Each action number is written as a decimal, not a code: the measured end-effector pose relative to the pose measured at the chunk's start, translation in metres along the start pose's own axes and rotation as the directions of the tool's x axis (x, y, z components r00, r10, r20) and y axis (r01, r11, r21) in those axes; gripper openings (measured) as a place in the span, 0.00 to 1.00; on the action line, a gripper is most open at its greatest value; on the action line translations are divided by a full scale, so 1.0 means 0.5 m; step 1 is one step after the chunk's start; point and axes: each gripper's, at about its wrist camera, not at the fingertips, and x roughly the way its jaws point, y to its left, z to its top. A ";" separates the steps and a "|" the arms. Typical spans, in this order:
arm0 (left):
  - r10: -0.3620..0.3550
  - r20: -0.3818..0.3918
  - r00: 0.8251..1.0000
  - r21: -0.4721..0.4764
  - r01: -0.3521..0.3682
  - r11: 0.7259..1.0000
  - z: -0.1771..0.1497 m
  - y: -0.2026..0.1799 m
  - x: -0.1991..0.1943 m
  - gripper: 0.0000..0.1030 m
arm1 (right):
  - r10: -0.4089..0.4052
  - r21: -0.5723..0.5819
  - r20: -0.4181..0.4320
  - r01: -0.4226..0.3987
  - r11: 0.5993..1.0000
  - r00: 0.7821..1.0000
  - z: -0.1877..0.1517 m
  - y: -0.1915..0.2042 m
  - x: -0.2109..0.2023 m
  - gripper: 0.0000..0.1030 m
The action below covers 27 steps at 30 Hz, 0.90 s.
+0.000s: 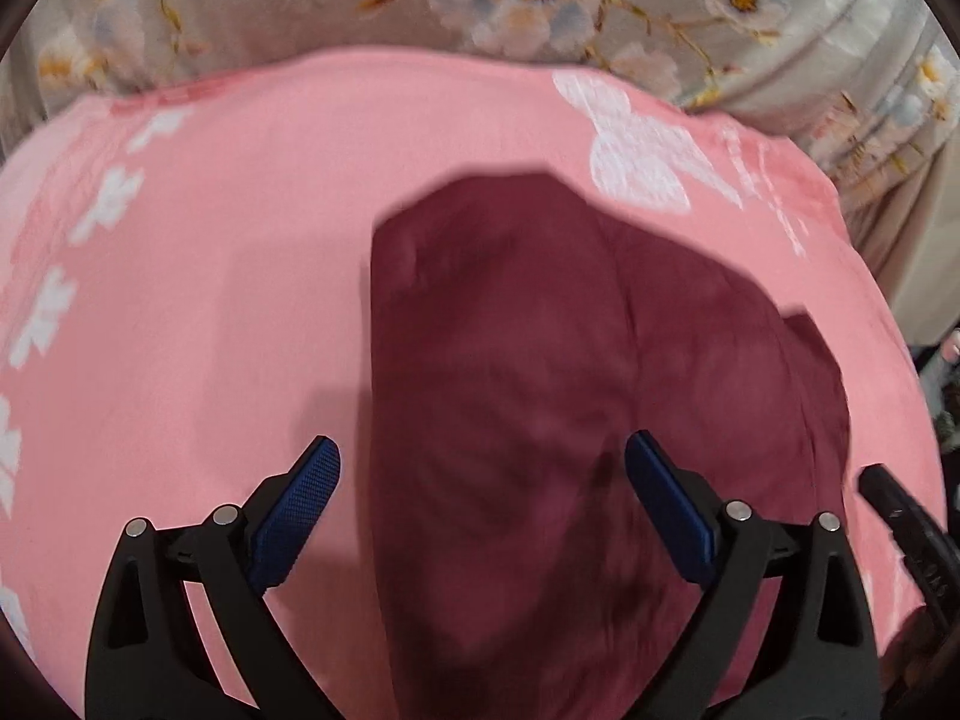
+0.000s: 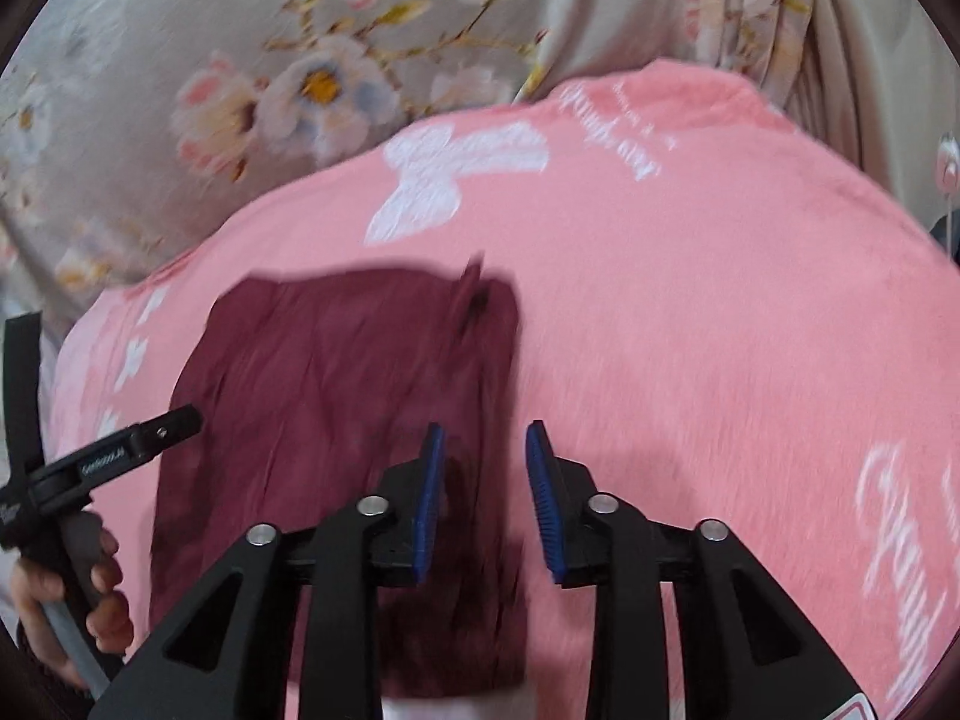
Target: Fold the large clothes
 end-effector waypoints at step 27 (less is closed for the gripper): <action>-0.267 -0.178 0.947 -0.079 0.257 0.963 -0.258 0.193 -0.128 0.34 | 0.099 -0.026 -0.166 -0.104 0.994 0.981 -0.266 0.092 -0.108 0.07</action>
